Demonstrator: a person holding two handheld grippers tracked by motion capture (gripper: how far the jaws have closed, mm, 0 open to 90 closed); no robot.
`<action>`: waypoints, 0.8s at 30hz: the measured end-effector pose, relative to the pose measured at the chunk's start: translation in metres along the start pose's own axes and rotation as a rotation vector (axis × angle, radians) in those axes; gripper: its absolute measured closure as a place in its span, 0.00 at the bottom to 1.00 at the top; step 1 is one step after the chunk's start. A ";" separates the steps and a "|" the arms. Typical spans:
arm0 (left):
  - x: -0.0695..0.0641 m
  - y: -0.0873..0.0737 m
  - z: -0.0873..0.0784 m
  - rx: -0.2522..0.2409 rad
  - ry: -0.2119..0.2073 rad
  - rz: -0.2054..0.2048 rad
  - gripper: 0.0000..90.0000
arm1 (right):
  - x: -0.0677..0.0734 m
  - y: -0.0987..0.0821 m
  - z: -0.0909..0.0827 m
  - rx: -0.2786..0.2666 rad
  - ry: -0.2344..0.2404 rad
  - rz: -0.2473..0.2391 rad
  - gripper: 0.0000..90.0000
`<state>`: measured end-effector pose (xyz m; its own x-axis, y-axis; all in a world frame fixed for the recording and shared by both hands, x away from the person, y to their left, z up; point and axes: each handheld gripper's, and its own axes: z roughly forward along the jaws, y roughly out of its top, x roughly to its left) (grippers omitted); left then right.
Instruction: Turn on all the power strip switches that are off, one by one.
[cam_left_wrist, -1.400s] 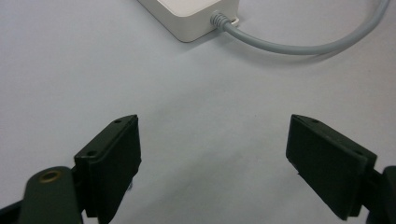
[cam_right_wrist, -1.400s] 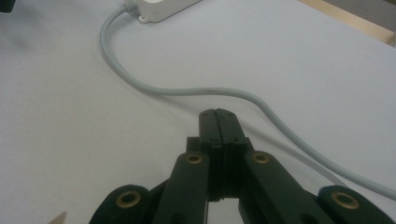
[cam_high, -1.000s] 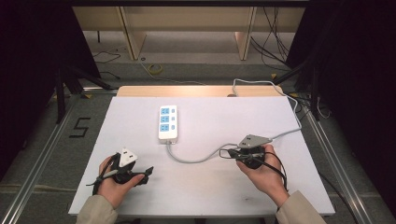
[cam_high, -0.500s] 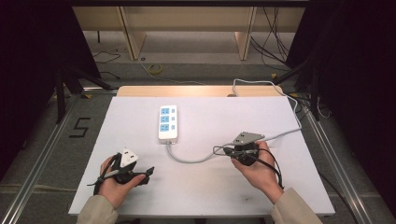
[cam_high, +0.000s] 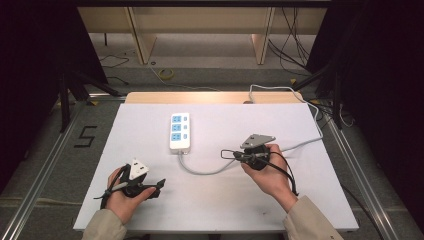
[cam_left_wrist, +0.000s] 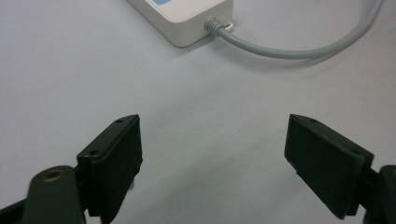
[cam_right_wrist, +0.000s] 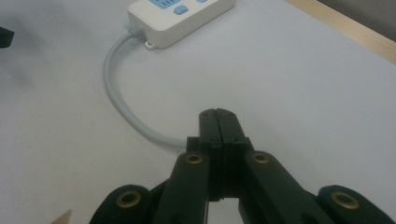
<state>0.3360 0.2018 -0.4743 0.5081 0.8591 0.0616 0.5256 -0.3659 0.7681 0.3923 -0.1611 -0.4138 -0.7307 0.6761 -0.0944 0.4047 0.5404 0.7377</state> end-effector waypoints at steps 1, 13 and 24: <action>0.000 0.000 0.000 0.000 0.000 0.000 0.21 | 0.000 0.004 0.002 -0.004 -0.002 0.001 1.00; -0.001 0.001 0.000 -0.007 -0.005 -0.002 0.21 | 0.001 0.019 0.012 0.009 0.000 0.001 1.00; 0.000 -0.001 -0.001 -0.006 0.000 -0.009 0.22 | 0.000 0.028 0.023 0.019 0.003 0.002 1.00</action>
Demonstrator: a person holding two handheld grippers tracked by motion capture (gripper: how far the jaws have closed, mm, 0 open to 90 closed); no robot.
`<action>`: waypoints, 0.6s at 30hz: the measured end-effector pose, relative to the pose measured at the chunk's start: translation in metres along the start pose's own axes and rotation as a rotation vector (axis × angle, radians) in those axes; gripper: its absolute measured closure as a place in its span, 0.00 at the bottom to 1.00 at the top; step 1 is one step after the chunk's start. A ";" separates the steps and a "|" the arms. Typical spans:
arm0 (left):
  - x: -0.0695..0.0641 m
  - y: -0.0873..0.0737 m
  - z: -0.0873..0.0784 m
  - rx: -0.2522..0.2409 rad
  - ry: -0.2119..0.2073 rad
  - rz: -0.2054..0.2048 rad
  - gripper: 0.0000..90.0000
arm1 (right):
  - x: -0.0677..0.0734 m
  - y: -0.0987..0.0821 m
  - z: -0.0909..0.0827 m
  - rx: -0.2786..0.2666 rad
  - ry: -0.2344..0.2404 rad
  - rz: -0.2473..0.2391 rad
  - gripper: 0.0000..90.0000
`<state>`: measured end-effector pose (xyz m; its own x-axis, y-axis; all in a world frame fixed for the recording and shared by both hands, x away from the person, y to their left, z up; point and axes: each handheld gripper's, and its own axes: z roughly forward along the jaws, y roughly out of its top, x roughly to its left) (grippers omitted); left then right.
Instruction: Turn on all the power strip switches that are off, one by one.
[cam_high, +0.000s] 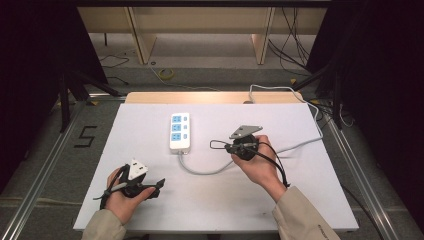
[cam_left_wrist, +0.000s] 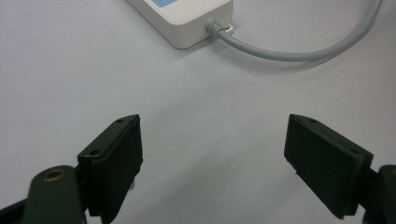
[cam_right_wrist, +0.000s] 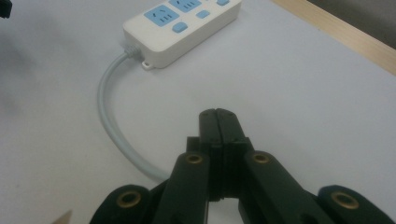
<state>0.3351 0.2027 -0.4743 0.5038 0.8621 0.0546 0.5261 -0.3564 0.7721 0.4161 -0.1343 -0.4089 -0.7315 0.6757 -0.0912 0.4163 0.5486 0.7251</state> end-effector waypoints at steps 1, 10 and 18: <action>0.000 0.000 0.000 0.001 -0.001 0.003 0.22 | 0.000 0.001 0.001 0.005 0.004 -0.002 1.00; -0.001 0.000 0.000 -0.003 -0.001 -0.003 0.22 | 0.002 0.016 0.012 0.007 0.013 -0.001 1.00; -0.001 -0.001 0.001 0.002 -0.007 -0.008 0.22 | 0.003 0.024 0.019 0.014 0.021 -0.007 1.00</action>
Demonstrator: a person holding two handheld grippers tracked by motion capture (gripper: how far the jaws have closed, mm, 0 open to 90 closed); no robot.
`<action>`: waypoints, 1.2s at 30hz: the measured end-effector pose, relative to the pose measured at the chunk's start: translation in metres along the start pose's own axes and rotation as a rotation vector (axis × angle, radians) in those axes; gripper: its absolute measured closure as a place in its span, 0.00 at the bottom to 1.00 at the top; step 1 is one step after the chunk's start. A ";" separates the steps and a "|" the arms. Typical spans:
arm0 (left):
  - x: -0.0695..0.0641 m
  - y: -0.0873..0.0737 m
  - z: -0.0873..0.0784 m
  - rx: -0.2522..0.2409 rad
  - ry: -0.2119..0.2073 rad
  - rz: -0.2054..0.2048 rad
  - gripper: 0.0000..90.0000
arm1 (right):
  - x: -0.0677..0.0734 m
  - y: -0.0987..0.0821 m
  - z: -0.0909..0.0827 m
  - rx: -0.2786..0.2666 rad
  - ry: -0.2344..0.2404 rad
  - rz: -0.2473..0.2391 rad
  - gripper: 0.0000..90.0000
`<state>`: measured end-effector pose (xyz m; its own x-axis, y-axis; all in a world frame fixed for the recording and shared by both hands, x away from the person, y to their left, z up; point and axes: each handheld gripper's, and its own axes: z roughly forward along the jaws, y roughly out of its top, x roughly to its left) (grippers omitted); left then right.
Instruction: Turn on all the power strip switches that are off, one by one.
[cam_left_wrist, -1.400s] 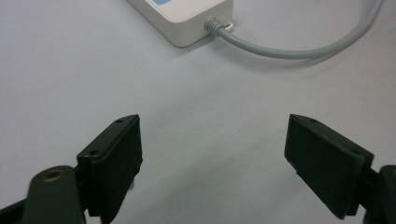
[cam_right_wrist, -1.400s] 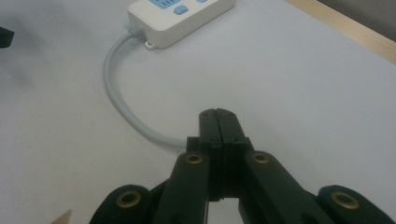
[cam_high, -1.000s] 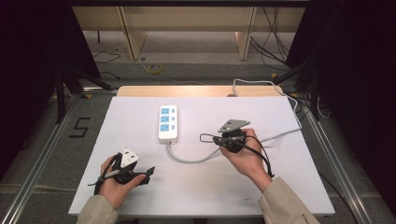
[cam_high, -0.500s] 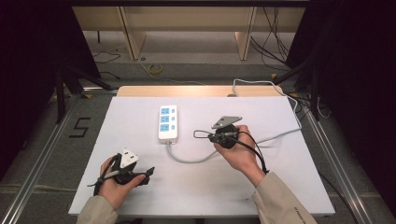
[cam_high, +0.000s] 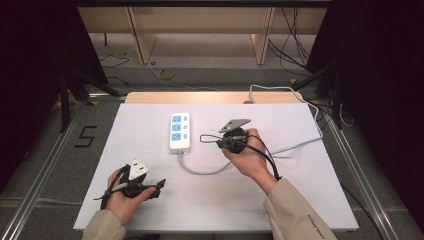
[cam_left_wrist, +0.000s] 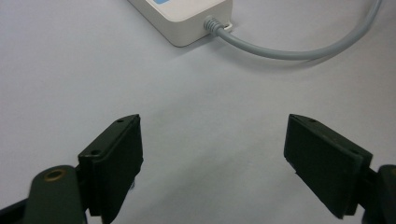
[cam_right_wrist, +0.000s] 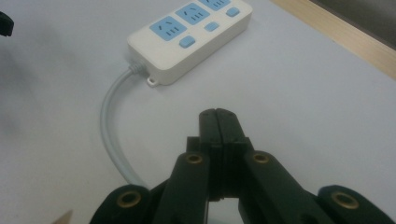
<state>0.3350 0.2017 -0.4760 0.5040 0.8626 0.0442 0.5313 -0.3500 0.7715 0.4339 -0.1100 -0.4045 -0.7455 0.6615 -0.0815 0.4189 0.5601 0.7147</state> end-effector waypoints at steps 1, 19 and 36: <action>0.000 0.000 0.000 0.000 0.000 0.003 0.22 | 0.000 0.002 0.002 0.005 0.002 0.000 1.00; 0.000 -0.002 -0.001 -0.001 0.000 0.008 0.21 | 0.004 0.024 0.034 0.013 0.018 0.024 1.00; -0.003 0.000 -0.001 -0.006 -0.012 0.015 0.21 | 0.006 0.032 0.053 0.022 0.019 0.032 1.00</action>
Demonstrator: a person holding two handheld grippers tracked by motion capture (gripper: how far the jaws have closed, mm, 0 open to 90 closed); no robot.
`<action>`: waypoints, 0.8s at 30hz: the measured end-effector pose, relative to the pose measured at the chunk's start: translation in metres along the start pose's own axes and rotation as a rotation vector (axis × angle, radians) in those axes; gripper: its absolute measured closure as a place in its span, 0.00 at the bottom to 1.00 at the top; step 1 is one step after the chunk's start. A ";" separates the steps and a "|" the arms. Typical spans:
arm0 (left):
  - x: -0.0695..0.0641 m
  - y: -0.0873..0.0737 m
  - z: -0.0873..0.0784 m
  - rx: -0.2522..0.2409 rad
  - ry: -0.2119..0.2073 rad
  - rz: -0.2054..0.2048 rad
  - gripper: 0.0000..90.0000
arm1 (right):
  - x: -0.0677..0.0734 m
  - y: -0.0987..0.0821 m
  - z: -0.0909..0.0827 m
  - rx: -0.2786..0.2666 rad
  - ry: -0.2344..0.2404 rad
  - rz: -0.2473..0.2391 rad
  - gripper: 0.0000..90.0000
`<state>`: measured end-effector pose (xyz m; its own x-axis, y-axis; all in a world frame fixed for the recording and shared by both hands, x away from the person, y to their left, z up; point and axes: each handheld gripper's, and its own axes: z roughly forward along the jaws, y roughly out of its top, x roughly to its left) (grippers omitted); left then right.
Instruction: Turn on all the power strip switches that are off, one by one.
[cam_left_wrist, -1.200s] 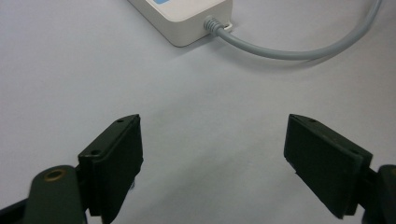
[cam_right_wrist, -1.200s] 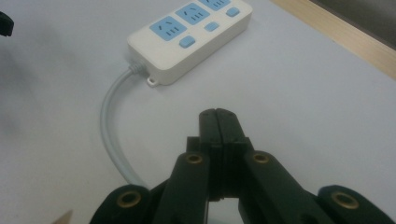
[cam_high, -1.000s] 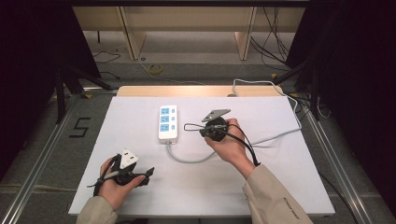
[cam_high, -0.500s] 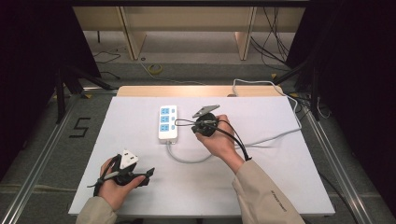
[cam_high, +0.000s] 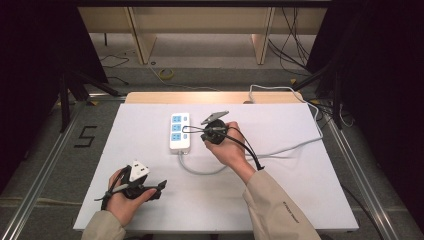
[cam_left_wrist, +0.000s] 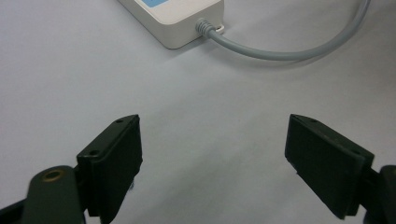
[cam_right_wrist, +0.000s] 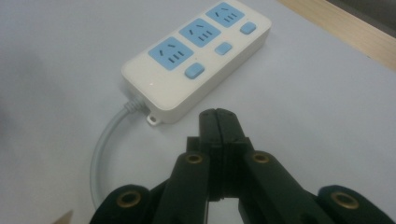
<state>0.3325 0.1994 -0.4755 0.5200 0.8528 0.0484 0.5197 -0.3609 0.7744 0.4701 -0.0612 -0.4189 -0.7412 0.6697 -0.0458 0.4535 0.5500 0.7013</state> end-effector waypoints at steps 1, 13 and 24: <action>0.000 0.000 0.000 -0.001 0.000 0.000 0.21 | 0.000 0.001 0.001 0.003 0.000 0.003 1.00; -0.004 0.000 0.001 -0.003 -0.016 -0.004 0.21 | 0.005 0.012 0.016 -0.003 0.004 0.000 1.00; -0.004 0.000 0.001 -0.006 -0.016 0.004 0.21 | -0.001 0.024 0.039 0.032 0.004 0.029 1.00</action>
<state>0.3310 0.1956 -0.4764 0.5329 0.8452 0.0410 0.5137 -0.3616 0.7780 0.5011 -0.0297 -0.4295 -0.7296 0.6835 -0.0228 0.4906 0.5462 0.6789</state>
